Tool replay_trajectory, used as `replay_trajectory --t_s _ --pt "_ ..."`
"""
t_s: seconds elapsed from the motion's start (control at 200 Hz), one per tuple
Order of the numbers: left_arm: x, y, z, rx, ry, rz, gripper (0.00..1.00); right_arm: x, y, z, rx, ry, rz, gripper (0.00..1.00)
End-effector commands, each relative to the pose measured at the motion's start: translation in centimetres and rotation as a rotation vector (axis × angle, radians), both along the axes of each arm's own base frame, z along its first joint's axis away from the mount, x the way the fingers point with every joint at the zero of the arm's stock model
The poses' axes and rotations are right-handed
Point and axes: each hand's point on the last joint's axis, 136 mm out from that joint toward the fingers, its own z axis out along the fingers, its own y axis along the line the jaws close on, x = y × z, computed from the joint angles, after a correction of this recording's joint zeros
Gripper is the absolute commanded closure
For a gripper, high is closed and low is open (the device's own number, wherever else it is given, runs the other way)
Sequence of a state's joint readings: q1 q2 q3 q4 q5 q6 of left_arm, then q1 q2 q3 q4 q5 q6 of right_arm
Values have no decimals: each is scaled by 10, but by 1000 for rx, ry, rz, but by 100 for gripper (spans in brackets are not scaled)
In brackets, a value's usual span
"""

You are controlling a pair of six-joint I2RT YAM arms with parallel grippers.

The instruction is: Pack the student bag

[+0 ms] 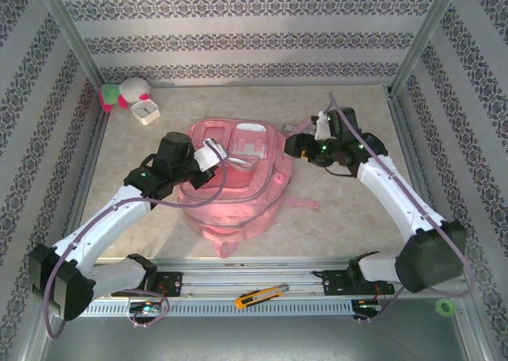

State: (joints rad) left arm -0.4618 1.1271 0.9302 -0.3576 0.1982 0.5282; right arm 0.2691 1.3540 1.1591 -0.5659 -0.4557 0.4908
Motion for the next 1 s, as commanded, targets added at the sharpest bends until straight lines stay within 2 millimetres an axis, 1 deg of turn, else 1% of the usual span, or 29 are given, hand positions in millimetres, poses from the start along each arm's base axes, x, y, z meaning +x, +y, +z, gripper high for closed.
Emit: replay_trajectory --t_s 0.0,0.085,0.135,0.2,0.25,0.285,0.33,0.43,0.495,0.555,0.705,0.994 --pt "10 28 41 -39 -71 165 98 16 -38 -36 -328 -26 130 26" --pt "10 36 46 -58 -67 211 98 47 -58 -48 -473 -39 159 25" --pt "11 43 48 -66 -64 245 98 64 -65 -57 -529 -36 191 25" --pt "11 51 52 -70 -65 279 98 84 -71 -69 -589 -29 242 24" --pt "9 56 53 -67 -64 295 98 97 -76 -83 -644 -12 289 24" --pt "9 61 55 -63 -63 313 98 106 -79 -87 -674 -9 307 24" --pt "7 66 56 -62 -62 329 98 119 -82 -97 -707 6 339 24" --pt "5 78 58 -52 -56 372 98 138 -86 -113 -763 29 406 22" --pt "4 84 57 -47 -46 396 98 147 -90 -124 -796 48 448 22" --pt "4 88 56 -41 -39 409 98 152 -88 -133 -798 56 494 22" --pt "6 93 55 -32 -34 422 97 161 -77 -150 -764 41 596 21" --pt "10 84 57 -67 -17 391 95 193 -70 -173 -774 11 624 21"
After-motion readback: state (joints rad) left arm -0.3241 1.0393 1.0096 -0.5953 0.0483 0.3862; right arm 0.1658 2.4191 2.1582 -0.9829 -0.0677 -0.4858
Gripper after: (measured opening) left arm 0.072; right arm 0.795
